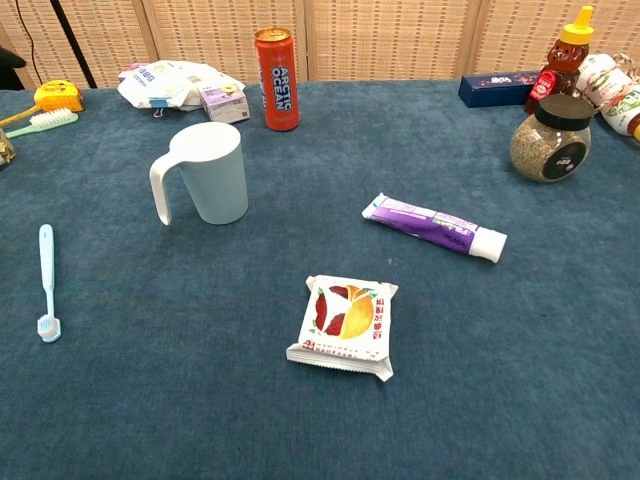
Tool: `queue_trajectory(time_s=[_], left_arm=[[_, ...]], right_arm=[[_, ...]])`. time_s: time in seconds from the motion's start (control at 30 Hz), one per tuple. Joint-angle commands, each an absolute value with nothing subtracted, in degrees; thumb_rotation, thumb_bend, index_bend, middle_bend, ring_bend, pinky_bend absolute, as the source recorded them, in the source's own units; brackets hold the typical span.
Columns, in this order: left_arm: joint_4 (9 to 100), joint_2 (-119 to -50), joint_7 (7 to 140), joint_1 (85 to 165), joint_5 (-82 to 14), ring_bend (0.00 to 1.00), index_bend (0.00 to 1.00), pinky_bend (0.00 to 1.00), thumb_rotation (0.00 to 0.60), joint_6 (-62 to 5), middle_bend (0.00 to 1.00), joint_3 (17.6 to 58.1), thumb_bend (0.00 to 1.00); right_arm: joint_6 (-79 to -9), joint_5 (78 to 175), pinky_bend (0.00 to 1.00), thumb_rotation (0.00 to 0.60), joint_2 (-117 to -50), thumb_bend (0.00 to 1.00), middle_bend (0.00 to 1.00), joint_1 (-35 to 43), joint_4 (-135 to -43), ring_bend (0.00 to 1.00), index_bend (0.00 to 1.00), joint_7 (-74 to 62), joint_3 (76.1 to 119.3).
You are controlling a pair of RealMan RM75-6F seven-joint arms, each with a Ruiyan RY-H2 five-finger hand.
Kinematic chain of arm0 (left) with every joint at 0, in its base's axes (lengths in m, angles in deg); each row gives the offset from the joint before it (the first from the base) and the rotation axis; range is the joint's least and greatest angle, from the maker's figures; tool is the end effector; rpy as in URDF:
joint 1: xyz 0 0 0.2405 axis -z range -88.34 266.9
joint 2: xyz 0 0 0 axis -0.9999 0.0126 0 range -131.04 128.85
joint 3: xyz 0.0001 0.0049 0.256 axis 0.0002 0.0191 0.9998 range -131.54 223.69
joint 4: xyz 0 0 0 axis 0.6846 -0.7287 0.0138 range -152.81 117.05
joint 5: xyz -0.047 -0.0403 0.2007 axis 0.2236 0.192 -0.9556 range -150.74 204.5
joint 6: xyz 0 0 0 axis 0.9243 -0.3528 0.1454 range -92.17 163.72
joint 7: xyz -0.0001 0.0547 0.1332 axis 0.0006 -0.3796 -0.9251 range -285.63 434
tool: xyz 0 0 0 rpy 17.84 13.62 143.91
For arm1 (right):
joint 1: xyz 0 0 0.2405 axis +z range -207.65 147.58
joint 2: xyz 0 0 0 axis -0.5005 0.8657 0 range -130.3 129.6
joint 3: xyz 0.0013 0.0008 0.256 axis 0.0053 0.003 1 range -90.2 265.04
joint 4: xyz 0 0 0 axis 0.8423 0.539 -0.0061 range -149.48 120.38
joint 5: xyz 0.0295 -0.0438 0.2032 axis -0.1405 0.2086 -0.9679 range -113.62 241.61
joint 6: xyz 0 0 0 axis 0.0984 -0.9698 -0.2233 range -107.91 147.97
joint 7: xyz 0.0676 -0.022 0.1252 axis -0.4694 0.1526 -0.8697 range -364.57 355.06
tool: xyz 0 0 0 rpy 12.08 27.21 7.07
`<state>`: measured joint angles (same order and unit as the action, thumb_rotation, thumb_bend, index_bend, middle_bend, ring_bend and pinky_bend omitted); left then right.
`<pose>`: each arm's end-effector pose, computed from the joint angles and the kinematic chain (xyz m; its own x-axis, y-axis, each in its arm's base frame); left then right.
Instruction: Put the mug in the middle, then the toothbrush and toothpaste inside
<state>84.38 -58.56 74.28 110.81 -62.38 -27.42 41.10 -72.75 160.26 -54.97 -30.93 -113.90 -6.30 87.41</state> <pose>-0.2292 0.2531 0.1311 0.4363 0.2296 0.8700 0.8713 -0.3492 -0.3448 -0.2859 -0.1384 0.1994 0.4098 0.0387 0.9114 -0.9063 -0.0963 0.4116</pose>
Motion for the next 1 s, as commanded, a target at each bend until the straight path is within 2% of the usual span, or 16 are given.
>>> queue_trajectory(time_s=[0.03, 0.23, 0.5, 0.77, 1.0], left_arm=[[84.72, -61.34, 70.16, 115.60, -57.25, 0.00, 0.00, 0.00, 0.600, -21.54, 0.00, 38.38, 0.11], [82.91, -66.28, 63.43, 122.00, -49.68, 0.00, 0.00, 0.00, 0.600, -14.60, 0.00, 35.77, 0.11], [78.72, -73.39, 56.54, 129.63, -38.29, 0.00, 0.00, 0.00, 0.600, -9.22, 0.00, 32.88, 0.11], [75.34, -78.76, 50.04, 136.41, -26.96, 0.00, 0.00, 0.00, 0.600, -7.68, 0.00, 31.64, 0.11], [71.96, -82.96, 45.67, 141.53, -17.57, 0.00, 0.00, 0.00, 0.600, -6.66, 0.00, 32.76, 0.11]], right_arm=[[-72.54, 160.17, 0.00, 0.600, -55.02, 0.00, 0.00, -30.85, -113.88, 0.00, 0.00, -6.19, 87.42], [-72.15, 159.64, 0.00, 0.600, -55.13, 0.00, 0.00, -30.71, -113.84, 0.00, 0.00, -5.99, 87.59], [-71.81, 159.21, 0.00, 0.600, -55.25, 0.00, 0.00, -30.58, -113.74, 0.00, 0.00, -5.72, 87.75], [-71.31, 158.23, 0.00, 0.600, -55.33, 0.00, 0.00, -30.42, -113.56, 0.00, 0.00, -5.65, 88.06], [-70.81, 157.73, 0.00, 0.600, -55.35, 0.00, 0.00, -30.23, -113.50, 0.00, 0.00, -5.67, 88.19]])
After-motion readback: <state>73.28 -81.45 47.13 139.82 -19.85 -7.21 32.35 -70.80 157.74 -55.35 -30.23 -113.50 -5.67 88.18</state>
